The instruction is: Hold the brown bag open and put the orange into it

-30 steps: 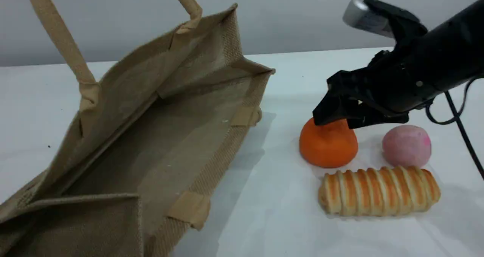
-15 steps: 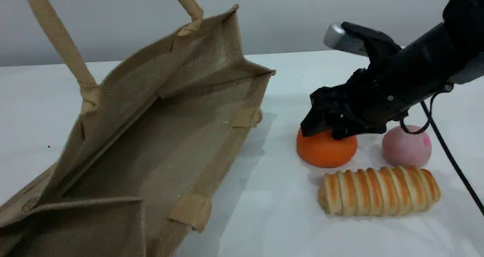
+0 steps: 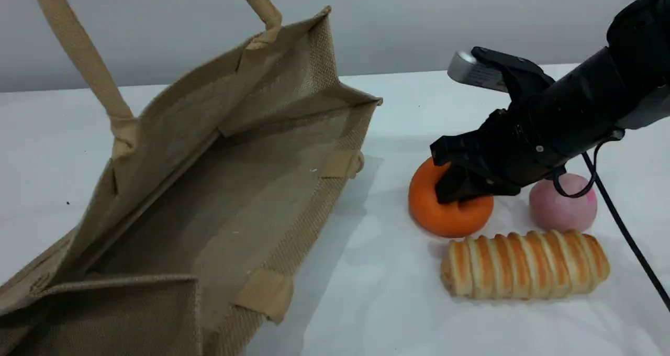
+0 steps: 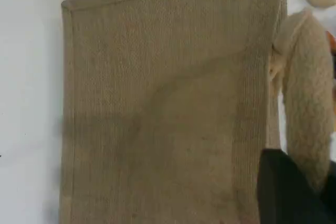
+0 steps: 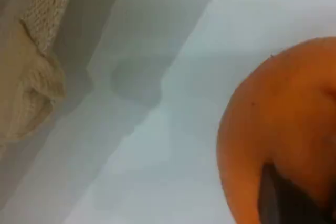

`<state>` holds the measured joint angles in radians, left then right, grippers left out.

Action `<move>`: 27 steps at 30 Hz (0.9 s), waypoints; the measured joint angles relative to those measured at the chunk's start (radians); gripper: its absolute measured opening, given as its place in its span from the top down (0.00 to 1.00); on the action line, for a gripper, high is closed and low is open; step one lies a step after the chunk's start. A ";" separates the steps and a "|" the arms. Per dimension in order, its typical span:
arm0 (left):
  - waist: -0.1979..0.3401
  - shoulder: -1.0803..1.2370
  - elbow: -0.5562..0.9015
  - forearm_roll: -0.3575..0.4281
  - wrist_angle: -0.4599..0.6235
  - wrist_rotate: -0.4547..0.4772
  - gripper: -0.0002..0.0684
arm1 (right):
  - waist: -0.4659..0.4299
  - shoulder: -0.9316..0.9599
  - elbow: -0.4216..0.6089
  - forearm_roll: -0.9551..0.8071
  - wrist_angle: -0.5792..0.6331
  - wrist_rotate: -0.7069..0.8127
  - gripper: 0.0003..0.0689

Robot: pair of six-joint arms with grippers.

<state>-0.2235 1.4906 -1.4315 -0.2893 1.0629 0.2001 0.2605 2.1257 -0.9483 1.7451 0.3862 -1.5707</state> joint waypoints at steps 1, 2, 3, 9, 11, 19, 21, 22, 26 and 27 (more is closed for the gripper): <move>0.000 0.001 0.000 0.000 0.000 0.000 0.88 | 0.000 0.000 0.000 0.000 0.000 0.000 0.98; 0.000 0.003 0.000 0.000 0.000 0.000 0.88 | 0.000 0.000 0.000 0.000 0.001 0.000 0.98; 0.000 0.003 0.000 0.001 0.000 0.000 0.88 | 0.000 -0.001 0.000 0.000 0.005 0.000 0.98; 0.000 0.003 0.000 0.001 0.000 0.001 0.88 | -0.001 -0.035 0.002 -0.003 0.052 0.000 0.98; 0.000 0.003 0.000 0.005 0.000 0.001 0.88 | -0.001 -0.064 0.002 -0.004 0.056 0.001 0.98; 0.000 0.003 -0.026 0.000 0.005 0.050 0.88 | -0.001 -0.204 0.004 -0.040 0.063 0.001 0.98; 0.000 0.003 -0.049 0.000 0.007 0.050 0.88 | -0.001 -0.248 0.004 -0.070 0.060 0.001 0.98; 0.000 0.003 -0.061 0.000 0.007 0.050 0.88 | -0.001 -0.271 0.004 -0.084 0.060 0.001 0.98; 0.000 0.003 -0.078 -0.017 0.006 0.057 0.88 | -0.001 -0.354 0.004 -0.155 0.086 0.058 0.98; 0.000 0.003 -0.078 -0.022 0.006 0.062 0.88 | -0.001 -0.377 0.004 -0.171 0.096 0.074 0.98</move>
<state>-0.2235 1.4932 -1.5097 -0.3110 1.0689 0.2617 0.2594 1.7490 -0.9439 1.5746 0.4825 -1.4967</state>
